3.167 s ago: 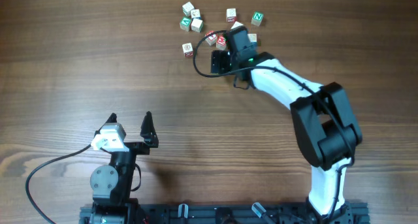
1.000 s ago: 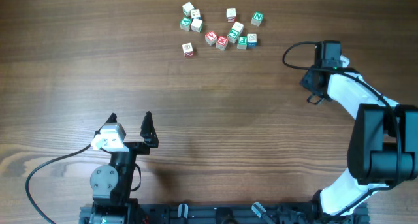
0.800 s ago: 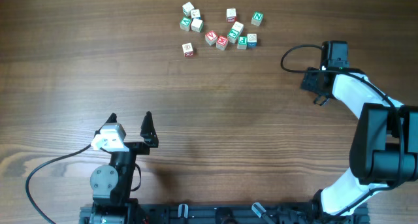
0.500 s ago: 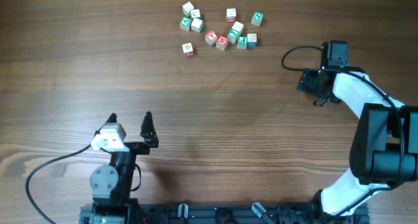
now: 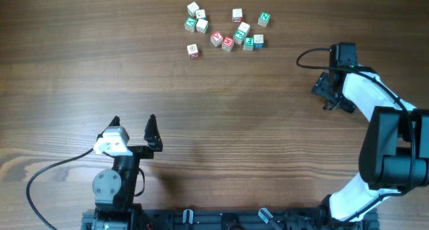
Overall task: Form a circle
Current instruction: 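Lift blue X block with right gripper and carry it rightward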
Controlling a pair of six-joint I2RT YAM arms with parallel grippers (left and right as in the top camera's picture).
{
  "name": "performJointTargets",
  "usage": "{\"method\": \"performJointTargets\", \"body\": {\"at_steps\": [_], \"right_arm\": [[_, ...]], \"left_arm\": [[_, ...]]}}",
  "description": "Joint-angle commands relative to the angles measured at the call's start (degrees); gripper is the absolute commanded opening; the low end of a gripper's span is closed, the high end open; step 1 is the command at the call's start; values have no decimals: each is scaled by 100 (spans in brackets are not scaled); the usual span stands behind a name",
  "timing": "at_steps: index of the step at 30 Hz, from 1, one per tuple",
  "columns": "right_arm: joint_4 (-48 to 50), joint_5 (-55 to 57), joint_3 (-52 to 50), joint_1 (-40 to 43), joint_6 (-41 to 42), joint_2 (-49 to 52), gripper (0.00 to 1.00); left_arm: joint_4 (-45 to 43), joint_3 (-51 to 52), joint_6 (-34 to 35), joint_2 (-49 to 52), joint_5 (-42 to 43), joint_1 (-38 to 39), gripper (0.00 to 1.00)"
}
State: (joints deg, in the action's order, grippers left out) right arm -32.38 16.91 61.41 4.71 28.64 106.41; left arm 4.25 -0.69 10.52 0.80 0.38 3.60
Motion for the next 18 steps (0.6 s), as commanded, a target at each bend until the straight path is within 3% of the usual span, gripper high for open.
{"method": "performJointTargets", "body": {"at_steps": [1,11,18], "right_arm": [[-232,-387,4,24,-516,50,85],[-638,-278,4,24,-737,50,85],[-782,26,4,26,-96,50,85]], "left_arm": [[4,37,-111,-42,87,-7,100],[4,37,-111,-42,87,-7,100],[4,35,-111,-42,87,-7,100]]}}
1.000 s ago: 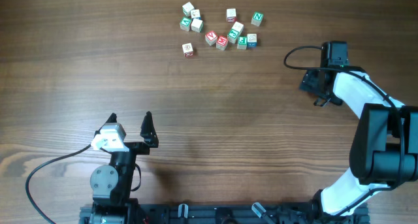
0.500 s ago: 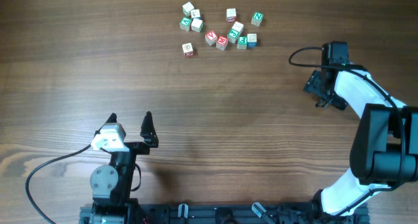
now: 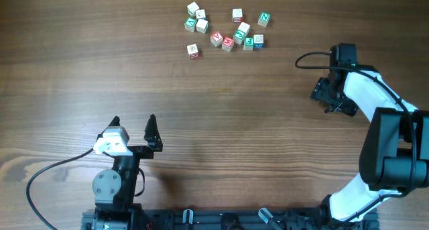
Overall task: Form a circle
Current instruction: 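Lift blue X block with right gripper and carry it rightward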
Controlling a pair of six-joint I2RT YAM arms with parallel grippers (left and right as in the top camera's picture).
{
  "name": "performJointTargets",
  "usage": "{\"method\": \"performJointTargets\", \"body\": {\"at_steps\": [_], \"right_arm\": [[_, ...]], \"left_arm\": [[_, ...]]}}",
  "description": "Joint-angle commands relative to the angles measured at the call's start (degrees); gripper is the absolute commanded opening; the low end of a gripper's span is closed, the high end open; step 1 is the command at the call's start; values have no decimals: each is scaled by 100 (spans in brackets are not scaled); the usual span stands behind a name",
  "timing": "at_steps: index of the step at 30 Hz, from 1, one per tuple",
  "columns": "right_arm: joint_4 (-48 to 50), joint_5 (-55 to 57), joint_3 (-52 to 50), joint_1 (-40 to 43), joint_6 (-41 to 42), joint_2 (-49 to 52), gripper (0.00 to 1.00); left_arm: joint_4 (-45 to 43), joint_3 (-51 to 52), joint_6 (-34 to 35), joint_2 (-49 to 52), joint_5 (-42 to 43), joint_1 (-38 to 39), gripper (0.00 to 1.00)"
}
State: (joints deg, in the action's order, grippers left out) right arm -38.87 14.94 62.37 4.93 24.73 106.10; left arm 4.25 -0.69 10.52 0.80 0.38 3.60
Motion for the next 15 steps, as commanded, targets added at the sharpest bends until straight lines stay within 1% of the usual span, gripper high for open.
{"method": "performJointTargets", "body": {"at_steps": [1,6,9,10,14,15], "right_arm": [[-146,223,-92,2,404,81,85],[-114,79,-92,2,710,81,85],[72,-1012,-92,0,157,81,86],[70,-1152,-92,2,249,81,86],[96,-1152,-92,2,411,81,87],[81,-713,-92,2,776,81,87]], "left_arm": [[4,35,-111,-42,87,-7,100],[4,35,-111,-42,87,-7,100],[4,37,-111,-42,87,-7,100],[4,35,-111,-42,87,-7,100],[4,35,-111,-42,87,-7,100],[4,35,-111,-42,87,-7,100]]}}
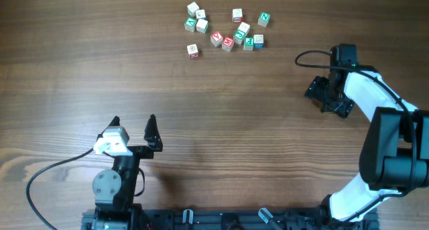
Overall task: Form a circle
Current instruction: 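Lift blue X block with right gripper and carry it rightward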
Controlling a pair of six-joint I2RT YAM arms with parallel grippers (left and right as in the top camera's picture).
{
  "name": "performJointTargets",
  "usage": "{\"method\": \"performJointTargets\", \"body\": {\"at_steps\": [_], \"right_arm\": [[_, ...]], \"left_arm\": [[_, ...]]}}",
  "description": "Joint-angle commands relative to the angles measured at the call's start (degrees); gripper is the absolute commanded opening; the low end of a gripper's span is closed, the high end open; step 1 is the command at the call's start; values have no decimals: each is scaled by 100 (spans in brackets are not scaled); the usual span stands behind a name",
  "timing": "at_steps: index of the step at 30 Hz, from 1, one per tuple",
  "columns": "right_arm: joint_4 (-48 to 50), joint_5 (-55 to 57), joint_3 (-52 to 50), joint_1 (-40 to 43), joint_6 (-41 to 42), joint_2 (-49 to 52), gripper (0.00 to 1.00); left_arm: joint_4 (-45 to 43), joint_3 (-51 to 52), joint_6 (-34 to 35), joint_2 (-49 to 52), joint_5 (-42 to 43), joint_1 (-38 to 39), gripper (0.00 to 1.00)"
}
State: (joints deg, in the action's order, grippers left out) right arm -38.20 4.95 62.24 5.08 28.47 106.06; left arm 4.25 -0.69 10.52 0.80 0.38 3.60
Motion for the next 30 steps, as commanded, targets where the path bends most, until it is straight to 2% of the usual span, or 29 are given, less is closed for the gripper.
{"method": "performJointTargets", "body": {"at_steps": [1,5,12,18,23,30], "right_arm": [[11,490,-79,-13,520,85,87],[20,988,-79,-13,927,85,87],[37,1143,-81,-13,1220,85,87],[-92,1147,-81,-13,1217,85,87],[-402,1574,-81,-13,1399,85,87],[-341,1650,-79,-13,1543,85,87]], "left_arm": [[4,35,-111,-42,87,-7,100],[4,35,-111,-42,87,-7,100],[4,35,-111,-42,87,-7,100],[4,35,-111,-42,87,-7,100],[4,35,-111,-42,87,-7,100],[4,35,-111,-42,87,-7,100]]}}
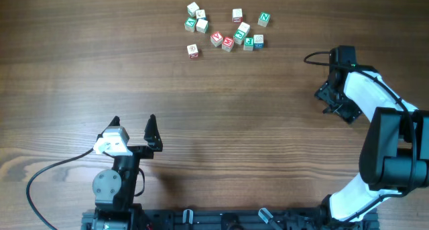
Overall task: Form a circle
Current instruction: 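Lift blue X block with right gripper and carry it rightward, then lower blue X block onto table right of pile, open right gripper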
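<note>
Several small wooden letter cubes (pixel 228 29), with red or green faces, lie in a loose cluster at the far middle of the table; one cube (pixel 193 50) sits slightly apart at the near left of the cluster. My left gripper (pixel 134 126) rests near the front left, open and empty, far from the cubes. My right gripper (pixel 332 101) hovers at the right side, well to the right of and nearer than the cluster. Its dark fingers merge with the wrist from above, so their state is unclear.
The brown wooden table (pixel 214 123) stretches between the cubes and both arms. A black cable (pixel 315 55) loops off the right wrist. The arm bases and a black rail (pixel 221 220) line the front edge.
My right gripper has shifted a little to the right, away from the cubes, and its cable loop has moved with it. The cubes and left arm are unchanged.
My right gripper hung right of the cube cluster, then edged slightly left toward the middle over the following two moments, and now sits back to the right. The cubes have stayed in the same loose cluster and the left arm has kept still.
</note>
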Controlling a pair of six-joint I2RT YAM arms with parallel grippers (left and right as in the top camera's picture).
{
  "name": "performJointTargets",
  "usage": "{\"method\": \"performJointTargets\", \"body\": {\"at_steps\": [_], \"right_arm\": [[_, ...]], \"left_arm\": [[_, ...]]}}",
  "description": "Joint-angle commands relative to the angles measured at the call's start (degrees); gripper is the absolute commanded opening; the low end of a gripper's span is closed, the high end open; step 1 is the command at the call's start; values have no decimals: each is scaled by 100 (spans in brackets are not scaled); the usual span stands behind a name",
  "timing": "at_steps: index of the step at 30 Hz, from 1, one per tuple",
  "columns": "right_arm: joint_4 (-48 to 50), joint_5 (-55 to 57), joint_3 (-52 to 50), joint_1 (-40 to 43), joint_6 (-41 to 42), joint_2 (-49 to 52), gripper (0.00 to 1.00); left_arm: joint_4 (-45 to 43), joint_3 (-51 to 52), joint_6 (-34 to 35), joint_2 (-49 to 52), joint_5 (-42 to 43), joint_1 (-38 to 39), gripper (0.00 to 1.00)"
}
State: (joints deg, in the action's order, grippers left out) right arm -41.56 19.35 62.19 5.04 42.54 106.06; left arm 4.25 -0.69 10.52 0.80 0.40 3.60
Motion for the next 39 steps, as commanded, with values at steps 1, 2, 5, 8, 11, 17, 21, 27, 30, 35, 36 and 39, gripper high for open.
{"method": "performJointTargets", "body": {"at_steps": [1,2,5,8,11,17,21,27,30,35,36,39], "right_arm": [[0,210,-74,-9,131,85,87],[0,199,-74,-9,94,85,87],[26,-424,-74,-9,-461,85,90],[96,-1198,-74,-11,-807,85,98],[138,-1231,-48,-11,-817,85,99],[-151,-2094,179,-11,-1255,-616,100],[-782,-2098,190,-9,-1257,-1989,100],[-1604,-2382,188,-9,-1370,-4144,100],[-1810,-2380,188,-9,-1390,-5016,100],[-1875,-2371,186,-9,-1408,-6024,100],[-1878,-2374,186,-9,-1403,-6094,100],[-1963,-2374,186,-9,-1401,-6057,100]], "left_arm": [[4,35,-111,-42,85,-7,100],[4,35,-111,-42,85,-7,100],[4,35,-111,-42,85,-7,100],[4,35,-111,-42,85,-7,100],[4,35,-111,-42,85,-7,100],[4,35,-111,-42,85,-7,100],[4,35,-111,-42,85,-7,100],[4,35,-111,-42,85,-7,100],[4,35,-111,-42,85,-7,100],[4,35,-111,-42,85,-7,100],[4,35,-111,-42,85,-7,100],[4,35,-111,-42,85,-7,100]]}}
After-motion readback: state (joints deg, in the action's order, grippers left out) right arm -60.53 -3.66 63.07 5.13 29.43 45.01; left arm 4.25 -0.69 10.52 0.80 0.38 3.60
